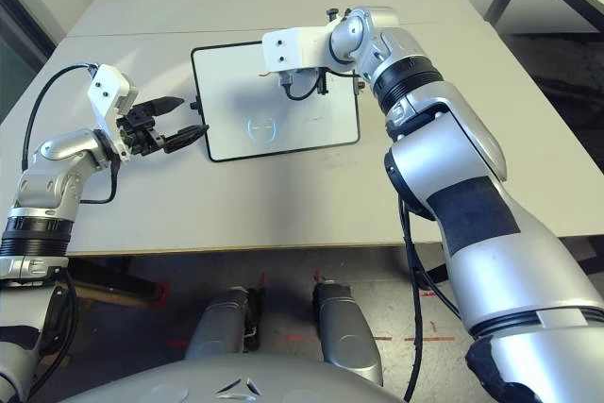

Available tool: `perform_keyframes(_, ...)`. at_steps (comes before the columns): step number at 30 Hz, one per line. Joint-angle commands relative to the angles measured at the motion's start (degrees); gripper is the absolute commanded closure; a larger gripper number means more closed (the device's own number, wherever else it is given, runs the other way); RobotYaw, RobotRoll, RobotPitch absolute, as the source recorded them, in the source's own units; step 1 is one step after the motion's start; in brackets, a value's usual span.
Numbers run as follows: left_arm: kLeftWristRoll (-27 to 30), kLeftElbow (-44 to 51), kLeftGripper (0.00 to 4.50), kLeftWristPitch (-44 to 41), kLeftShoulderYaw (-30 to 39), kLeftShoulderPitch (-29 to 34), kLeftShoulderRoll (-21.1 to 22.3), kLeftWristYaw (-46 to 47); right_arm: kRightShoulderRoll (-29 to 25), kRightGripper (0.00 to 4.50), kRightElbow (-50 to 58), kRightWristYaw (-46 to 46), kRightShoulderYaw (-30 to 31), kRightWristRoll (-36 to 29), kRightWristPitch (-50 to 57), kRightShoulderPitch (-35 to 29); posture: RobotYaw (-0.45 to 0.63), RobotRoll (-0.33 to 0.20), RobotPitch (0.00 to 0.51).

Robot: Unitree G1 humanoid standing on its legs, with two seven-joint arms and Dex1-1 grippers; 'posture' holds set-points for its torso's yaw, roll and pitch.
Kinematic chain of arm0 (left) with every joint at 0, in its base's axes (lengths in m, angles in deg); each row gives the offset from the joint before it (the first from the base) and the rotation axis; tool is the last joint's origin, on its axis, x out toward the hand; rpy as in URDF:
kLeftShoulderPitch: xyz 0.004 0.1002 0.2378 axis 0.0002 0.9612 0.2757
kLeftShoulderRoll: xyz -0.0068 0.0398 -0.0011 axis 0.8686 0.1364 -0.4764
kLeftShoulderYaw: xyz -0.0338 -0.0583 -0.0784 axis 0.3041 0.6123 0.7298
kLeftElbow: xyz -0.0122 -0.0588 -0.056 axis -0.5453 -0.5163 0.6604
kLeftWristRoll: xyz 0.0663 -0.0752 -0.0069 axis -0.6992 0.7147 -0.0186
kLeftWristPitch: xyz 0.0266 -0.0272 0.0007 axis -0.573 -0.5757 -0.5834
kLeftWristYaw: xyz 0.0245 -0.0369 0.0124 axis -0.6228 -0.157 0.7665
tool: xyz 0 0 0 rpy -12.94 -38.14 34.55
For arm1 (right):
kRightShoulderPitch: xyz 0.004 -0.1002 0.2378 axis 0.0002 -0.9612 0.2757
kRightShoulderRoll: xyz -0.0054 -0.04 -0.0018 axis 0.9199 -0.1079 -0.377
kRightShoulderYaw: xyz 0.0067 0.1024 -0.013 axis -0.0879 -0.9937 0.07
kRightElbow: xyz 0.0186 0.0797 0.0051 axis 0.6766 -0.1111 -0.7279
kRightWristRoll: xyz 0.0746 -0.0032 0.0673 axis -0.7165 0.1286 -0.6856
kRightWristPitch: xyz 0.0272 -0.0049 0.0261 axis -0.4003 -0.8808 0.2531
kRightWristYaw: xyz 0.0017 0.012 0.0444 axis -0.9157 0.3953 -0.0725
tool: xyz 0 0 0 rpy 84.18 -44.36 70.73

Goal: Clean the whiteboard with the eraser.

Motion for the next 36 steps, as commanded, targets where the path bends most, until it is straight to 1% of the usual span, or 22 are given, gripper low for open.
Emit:
perform_keyframes(1, -0.43, -0.10, 0.00, 0.03, 0.30, 0.04, 0.02, 0.19, 1.28, 4.32, -1.46, 1.06, 0.75, 0.81, 0.63, 0.56, -0.04, 0.000, 0.100)
perform_keyframes(16, 0.32, 2.60, 0.00, -1.12, 1.61, 2.36, 0.46, 0.81, 4.72, 4.32, -2.32, 2.55, 0.50, 1.37, 0.55, 1.16, -0.01, 0.000, 0.110)
perform_keyframes(36, 1.57, 10.86, 0.00, -5.35, 4.34, 7.96, 0.73, 3.73, 9.86, 4.32, -3.25, 3.33, 0.52, 1.33, 0.62, 1.65, 0.07, 0.000, 0.116)
